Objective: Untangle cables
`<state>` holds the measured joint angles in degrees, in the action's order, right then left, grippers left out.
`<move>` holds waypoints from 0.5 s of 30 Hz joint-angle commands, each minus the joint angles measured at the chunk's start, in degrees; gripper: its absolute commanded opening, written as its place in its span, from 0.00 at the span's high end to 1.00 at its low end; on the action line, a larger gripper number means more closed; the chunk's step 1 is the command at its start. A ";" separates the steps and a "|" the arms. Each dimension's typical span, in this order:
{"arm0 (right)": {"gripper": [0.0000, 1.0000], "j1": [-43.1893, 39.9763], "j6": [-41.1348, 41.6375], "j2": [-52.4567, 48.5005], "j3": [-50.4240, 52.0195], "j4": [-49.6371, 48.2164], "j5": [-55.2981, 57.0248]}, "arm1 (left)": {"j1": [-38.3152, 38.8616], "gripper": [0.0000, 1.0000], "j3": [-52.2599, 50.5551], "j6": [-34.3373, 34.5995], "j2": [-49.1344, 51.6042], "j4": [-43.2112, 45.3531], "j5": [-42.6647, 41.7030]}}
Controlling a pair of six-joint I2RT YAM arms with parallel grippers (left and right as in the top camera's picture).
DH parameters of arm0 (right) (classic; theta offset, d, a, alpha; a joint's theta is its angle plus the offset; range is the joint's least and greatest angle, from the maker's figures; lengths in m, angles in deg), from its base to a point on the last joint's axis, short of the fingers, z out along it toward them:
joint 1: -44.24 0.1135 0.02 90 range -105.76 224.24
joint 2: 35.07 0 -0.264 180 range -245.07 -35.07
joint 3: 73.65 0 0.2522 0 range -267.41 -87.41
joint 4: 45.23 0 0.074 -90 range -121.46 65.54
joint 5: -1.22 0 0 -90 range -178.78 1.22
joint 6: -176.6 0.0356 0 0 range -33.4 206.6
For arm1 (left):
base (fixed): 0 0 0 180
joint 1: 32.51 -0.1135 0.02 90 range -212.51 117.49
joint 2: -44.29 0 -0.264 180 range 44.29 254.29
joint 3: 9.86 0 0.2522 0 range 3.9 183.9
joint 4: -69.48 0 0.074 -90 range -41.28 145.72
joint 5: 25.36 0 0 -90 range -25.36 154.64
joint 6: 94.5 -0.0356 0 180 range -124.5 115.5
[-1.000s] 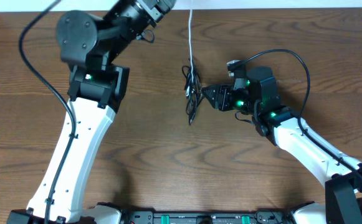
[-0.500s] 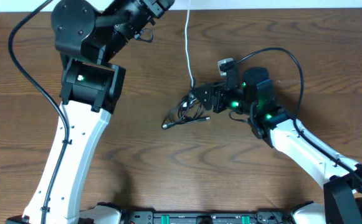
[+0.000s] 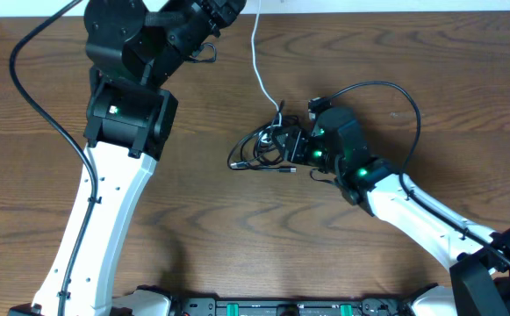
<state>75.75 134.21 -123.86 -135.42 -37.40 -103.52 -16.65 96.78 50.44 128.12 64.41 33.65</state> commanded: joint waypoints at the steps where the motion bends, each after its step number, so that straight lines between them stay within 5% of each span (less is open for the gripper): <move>1: 0.57 1.51 3.17 -1.29 -0.68 -2.97 5.57 | 0.04 0.93 1.01 -2.43 0.09 -0.96 0.61; 15: 0.56 2.49 4.55 -7.80 -0.68 -14.19 1.49 | 3.30 0.93 1.01 -4.92 1.18 -1.68 0.66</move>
<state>77.94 139.92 -131.56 -135.47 -51.98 -101.14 -14.38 96.78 47.51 129.15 61.79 33.92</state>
